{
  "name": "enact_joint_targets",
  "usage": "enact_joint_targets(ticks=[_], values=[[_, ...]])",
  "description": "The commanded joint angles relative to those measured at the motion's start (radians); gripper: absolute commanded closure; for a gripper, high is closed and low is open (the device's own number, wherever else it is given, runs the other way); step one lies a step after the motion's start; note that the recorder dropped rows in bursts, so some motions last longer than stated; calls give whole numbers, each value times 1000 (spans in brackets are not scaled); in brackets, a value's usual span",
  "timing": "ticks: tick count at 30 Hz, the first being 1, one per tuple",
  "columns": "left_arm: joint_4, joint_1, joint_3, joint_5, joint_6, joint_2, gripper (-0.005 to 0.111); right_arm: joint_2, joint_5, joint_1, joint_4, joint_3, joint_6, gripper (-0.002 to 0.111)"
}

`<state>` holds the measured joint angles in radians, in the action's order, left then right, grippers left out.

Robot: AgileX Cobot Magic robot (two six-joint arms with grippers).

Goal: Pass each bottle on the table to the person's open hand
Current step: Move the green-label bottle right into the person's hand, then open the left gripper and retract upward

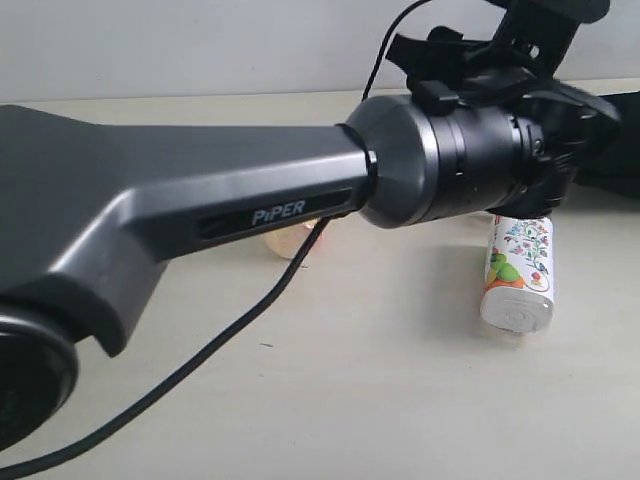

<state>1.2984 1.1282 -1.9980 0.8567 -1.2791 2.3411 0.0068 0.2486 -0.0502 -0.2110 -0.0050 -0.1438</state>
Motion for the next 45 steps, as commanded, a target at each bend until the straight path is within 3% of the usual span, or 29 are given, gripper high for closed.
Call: enact_joint_targets(ticks=[1, 7, 21, 25, 35, 38, 45], values=[[-7, -40, 3, -72, -55, 48, 107, -7, -8, 4, 1, 5, -1, 108], [-71, -72, 3, -134, -64, 91, 107, -7, -8, 4, 1, 5, -1, 108], [-109, -72, 3, -148, -56, 95, 105, -7, -10, 4, 1, 5, -1, 108], [-115, -72, 3, -148, -56, 95, 87, -7, -10, 4, 1, 5, -1, 108], [-168, -72, 3, -127, -16, 90, 18, -7, -10, 4, 1, 5, -1, 108], [-175, -71, 3, -81, -3, 74, 10, -7, -10, 4, 1, 5, -1, 108], [-259, -71, 3, -14, 107, 6, 9, -7, -10, 4, 1, 5, -1, 108]])
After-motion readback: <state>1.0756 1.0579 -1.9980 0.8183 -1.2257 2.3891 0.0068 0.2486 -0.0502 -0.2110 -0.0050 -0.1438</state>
